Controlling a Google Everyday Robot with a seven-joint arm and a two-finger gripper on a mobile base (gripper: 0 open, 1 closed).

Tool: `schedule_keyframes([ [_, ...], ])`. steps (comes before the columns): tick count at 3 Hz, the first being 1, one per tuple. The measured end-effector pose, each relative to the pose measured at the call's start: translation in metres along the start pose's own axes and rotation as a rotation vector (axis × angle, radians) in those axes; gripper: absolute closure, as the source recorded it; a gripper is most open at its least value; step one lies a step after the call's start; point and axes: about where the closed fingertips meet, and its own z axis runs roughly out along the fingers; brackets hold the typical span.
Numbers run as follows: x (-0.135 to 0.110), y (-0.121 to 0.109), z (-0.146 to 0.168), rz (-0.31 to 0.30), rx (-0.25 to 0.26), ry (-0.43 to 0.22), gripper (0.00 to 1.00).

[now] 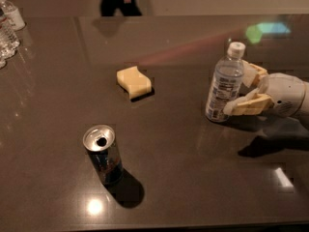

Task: Place blue plastic bottle upright

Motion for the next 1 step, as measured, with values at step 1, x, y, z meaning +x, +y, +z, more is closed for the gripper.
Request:
schedule_keyframes([
  [1,0.0000,0.0000,0.0001,0.000,0.000,0.000,0.00],
])
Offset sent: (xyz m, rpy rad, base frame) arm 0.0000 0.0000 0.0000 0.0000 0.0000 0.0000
